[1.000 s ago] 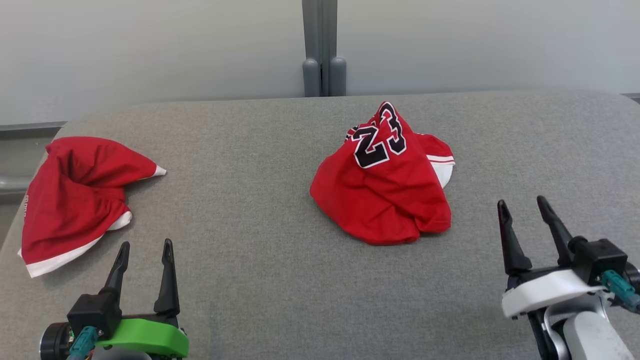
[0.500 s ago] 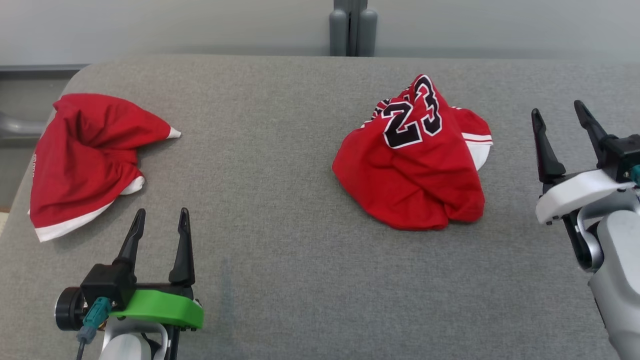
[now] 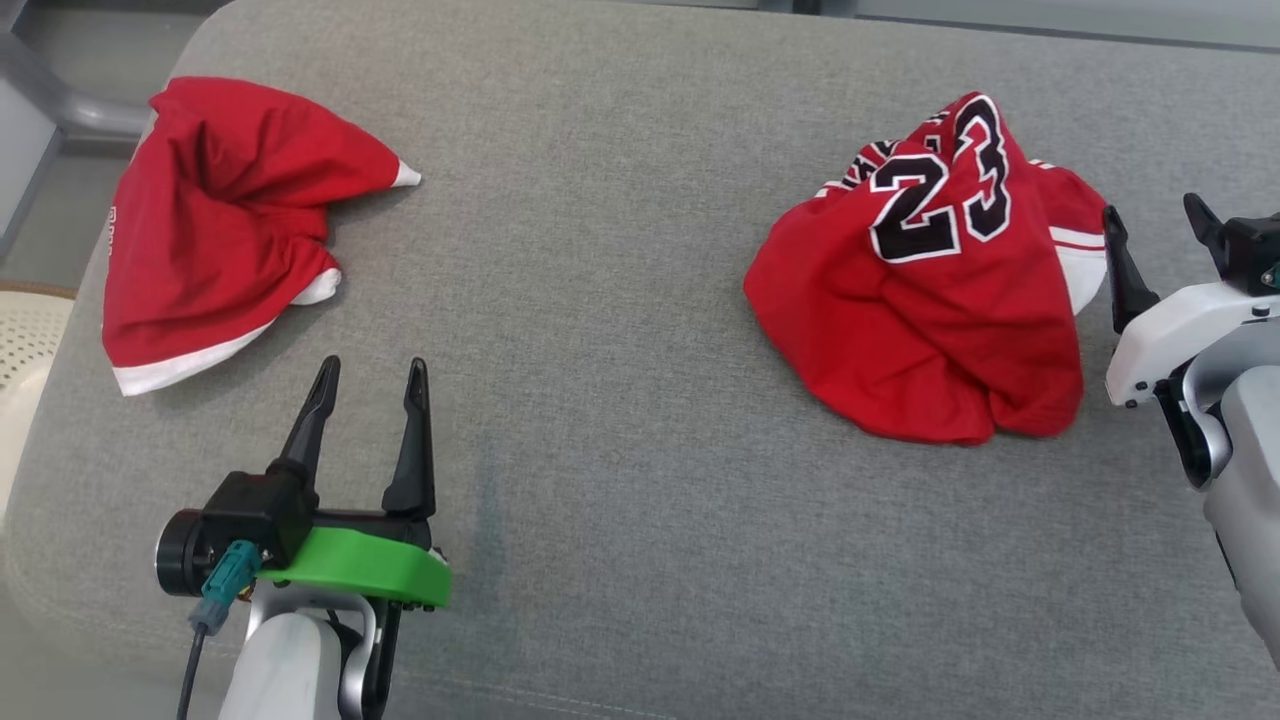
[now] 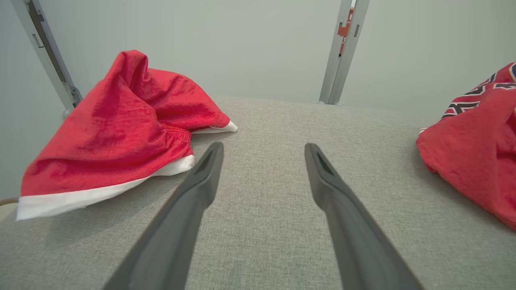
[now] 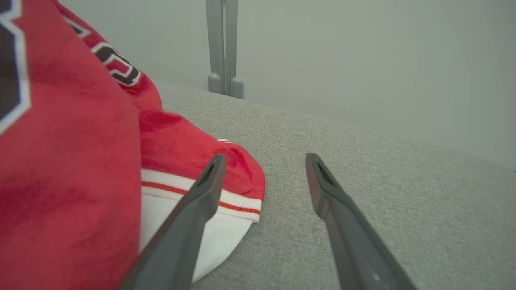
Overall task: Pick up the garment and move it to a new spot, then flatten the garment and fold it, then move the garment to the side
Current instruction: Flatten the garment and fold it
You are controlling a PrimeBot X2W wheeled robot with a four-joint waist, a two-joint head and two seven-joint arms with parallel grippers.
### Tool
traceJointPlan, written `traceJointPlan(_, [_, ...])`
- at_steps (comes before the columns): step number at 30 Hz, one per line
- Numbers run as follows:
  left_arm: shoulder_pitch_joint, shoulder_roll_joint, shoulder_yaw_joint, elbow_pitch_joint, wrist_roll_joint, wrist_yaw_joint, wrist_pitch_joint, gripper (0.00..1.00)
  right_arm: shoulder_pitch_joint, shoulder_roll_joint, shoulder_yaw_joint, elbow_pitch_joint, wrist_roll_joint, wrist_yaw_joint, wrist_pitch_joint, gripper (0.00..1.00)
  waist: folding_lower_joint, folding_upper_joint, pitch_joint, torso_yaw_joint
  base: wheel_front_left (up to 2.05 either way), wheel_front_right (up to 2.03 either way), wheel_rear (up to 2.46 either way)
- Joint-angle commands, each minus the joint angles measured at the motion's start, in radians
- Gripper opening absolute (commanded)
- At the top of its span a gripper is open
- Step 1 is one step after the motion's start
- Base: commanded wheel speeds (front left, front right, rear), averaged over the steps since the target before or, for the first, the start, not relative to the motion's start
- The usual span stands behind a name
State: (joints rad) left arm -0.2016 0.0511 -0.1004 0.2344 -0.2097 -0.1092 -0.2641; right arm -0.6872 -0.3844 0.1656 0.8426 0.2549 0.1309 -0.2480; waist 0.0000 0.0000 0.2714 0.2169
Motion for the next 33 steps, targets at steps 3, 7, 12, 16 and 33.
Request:
traceJointPlan(3, [-0.024,-0.001,-0.018,0.003,-0.016,0.013,0.0,1.0,-0.039,-0.008,0.019,0.081,0.024,0.0,-0.004,1.0,0.0,0.0,0.044,0.049,0.0,0.0,0.0])
traceJointPlan(7, [-0.028,0.0,-0.034,0.005,-0.027,0.021,0.0,1.0,-0.064,-0.005,0.033,0.164,0.043,0.0,-0.007,1.0,0.0,0.0,0.05,0.063,0.0,0.0,0.0])
traceJointPlan(12, [-0.033,-0.001,-0.041,0.005,-0.034,0.028,0.0,1.0,-0.081,0.008,0.051,0.251,0.071,0.0,0.005,1.0,0.0,0.0,0.055,0.075,0.0,0.0,0.0])
traceJointPlan(16, [-0.031,-0.001,-0.037,0.009,-0.035,0.032,0.0,1.0,-0.079,0.03,0.074,0.292,0.105,0.0,0.019,0.0,0.0,0.0,0.048,0.072,0.0,0.0,0.0])
traceJointPlan(33, [0.058,0.0,0.009,0.03,0.001,0.022,0.0,1.0,-0.014,-0.166,-0.022,0.141,0.136,-0.001,-0.018,0.0,0.0,0.0,-0.138,-0.039,0.0,0.0,0.0])
